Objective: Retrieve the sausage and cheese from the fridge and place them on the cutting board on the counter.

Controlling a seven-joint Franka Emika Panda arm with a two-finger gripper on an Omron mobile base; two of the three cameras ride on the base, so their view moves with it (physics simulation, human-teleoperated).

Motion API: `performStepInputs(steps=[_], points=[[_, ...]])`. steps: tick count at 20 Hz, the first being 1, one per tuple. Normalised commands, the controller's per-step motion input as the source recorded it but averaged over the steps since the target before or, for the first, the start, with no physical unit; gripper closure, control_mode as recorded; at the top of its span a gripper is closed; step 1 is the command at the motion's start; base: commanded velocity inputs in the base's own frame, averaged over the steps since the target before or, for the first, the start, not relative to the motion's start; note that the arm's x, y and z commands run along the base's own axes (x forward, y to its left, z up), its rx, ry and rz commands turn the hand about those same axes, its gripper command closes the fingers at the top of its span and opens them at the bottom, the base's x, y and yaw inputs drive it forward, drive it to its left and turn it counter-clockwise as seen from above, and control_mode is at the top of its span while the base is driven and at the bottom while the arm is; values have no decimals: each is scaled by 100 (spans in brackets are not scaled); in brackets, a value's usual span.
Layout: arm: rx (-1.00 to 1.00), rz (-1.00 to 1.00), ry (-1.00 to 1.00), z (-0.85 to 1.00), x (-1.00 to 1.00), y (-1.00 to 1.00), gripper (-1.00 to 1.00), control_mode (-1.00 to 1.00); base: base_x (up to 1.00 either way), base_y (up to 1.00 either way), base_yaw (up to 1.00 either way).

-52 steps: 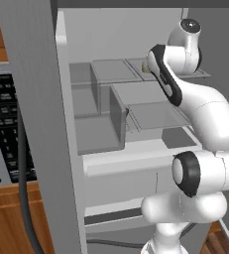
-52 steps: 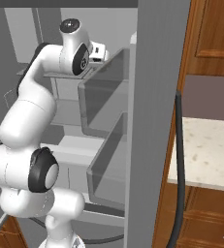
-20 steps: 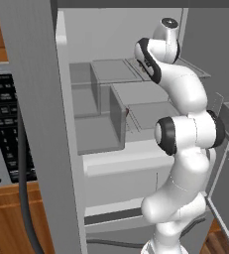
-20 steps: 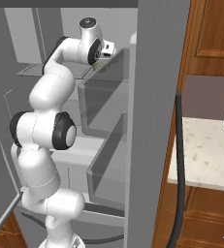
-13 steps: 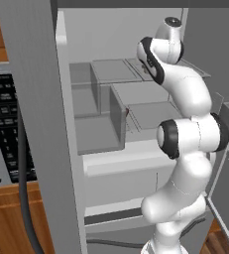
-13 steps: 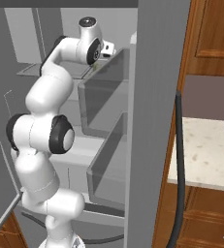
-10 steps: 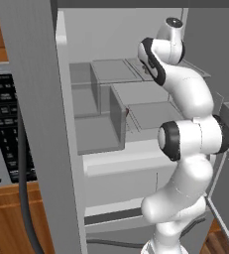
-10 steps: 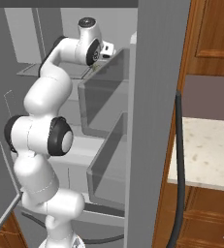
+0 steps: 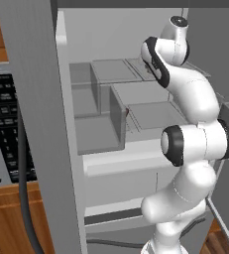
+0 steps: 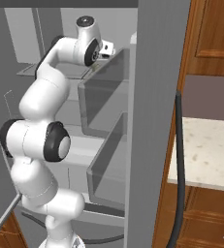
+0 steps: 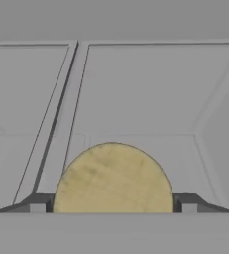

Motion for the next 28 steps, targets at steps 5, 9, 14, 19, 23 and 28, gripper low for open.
performStepInputs(steps=[5, 9, 14, 19, 23, 28], points=[[0, -1, -28, 15, -100, -19, 100, -100, 0, 0, 0], [0, 0, -24, 0, -100, -14, 100, -100, 0, 0, 0], [0, 0, -10, 34, -100, -2, 100, -100, 0, 0, 0], [-3, 0, 15, 84, -88, 0, 100, -100, 0, 0, 0], [-8, 0, 16, 52, -95, 0, 100, -100, 0, 0, 0], [-7, 0, -1, -23, -100, 13, 100, -100, 0, 0, 0]])
